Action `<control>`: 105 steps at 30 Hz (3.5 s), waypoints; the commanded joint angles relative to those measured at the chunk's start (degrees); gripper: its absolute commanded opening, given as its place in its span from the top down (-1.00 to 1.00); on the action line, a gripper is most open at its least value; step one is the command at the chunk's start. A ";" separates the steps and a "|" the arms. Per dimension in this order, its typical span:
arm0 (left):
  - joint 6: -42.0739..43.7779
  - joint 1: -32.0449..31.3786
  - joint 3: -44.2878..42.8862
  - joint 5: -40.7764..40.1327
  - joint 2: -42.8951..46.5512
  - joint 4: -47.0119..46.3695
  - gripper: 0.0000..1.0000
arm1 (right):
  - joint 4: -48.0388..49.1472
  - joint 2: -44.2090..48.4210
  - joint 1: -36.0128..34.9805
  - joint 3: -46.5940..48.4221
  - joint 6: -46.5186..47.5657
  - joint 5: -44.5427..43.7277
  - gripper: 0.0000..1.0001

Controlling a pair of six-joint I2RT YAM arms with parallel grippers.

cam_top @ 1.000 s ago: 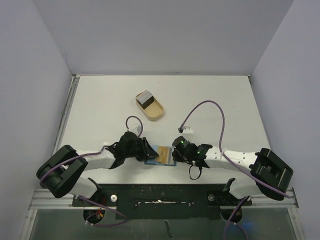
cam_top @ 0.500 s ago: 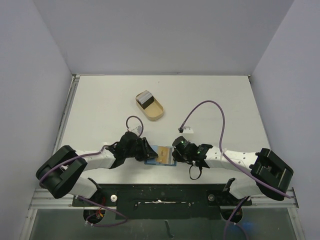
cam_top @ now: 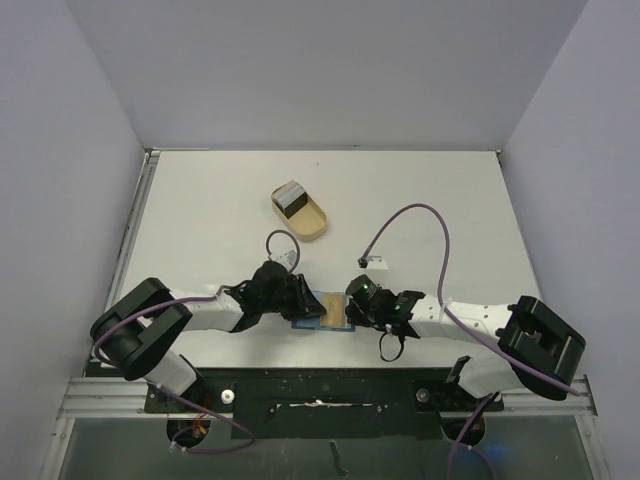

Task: Put the credit cards into the card holder
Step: Insert the credit card into the card holder, then pick up the credit card from the storage box.

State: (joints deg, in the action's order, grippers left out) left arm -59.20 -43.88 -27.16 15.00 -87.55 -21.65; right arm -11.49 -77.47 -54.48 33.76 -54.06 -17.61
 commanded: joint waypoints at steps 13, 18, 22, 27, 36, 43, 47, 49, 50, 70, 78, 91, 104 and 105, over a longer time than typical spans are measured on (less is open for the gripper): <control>0.50 -3.20 -3.69 1.43 -3.85 -10.91 0.51 | 3.29 1.18 -0.52 -1.69 -1.31 -0.75 0.57; 1.16 -3.84 -3.78 0.85 -2.37 -11.81 0.51 | 1.73 2.36 -0.51 -0.84 -0.76 -1.49 0.57; 2.55 -3.85 -3.87 -1.25 0.51 -9.52 0.50 | -1.12 4.84 -0.46 0.19 -0.26 -3.34 0.54; 5.02 -3.75 -4.46 -4.64 4.75 -4.04 0.39 | -3.57 8.81 -0.49 0.26 -0.09 -5.10 0.40; 18.42 -2.66 -15.44 -15.66 10.49 19.22 0.05 | -5.95 13.76 -0.46 0.45 0.92 -7.10 0.08; 36.12 2.43 -30.49 -26.94 8.51 35.57 -0.03 | -6.96 17.90 -0.41 0.27 1.89 -8.51 -0.04; 46.62 5.04 -39.67 -33.95 2.53 39.77 -0.04 | -6.76 19.29 -0.37 -0.01 2.16 -8.94 -0.05; 49.56 7.13 -42.96 -34.15 -0.61 39.74 -0.03 | -6.68 19.46 -0.44 0.18 2.37 -8.82 -0.05; 51.01 8.31 -44.50 -33.56 -2.12 39.46 -0.03 | -6.79 19.40 -0.44 0.36 2.52 -8.81 -0.05; 70.41 12.25 -71.88 -36.99 -31.21 38.70 -0.07 | -11.05 16.61 -0.42 4.85 3.38 -9.49 -0.07; 73.20 12.24 -74.77 -39.09 -36.51 38.76 -0.07 | -11.38 15.69 -0.11 5.71 3.79 -10.43 -0.09; 76.42 12.23 -74.11 -42.95 -39.03 35.23 0.02 | -11.93 15.19 0.33 6.01 4.29 -11.25 -0.12; 77.73 11.77 -74.67 -44.35 -39.35 35.45 0.40 | -11.96 16.11 0.74 5.11 4.05 -11.22 -0.14; 77.83 11.65 -74.70 -44.47 -39.42 35.49 0.42 | -11.91 16.06 0.70 5.09 4.01 -11.18 -0.14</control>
State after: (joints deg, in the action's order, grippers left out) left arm 17.23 -32.32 -98.85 -27.03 -126.78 16.91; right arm -24.18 -62.78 -54.30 37.32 -50.09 -26.39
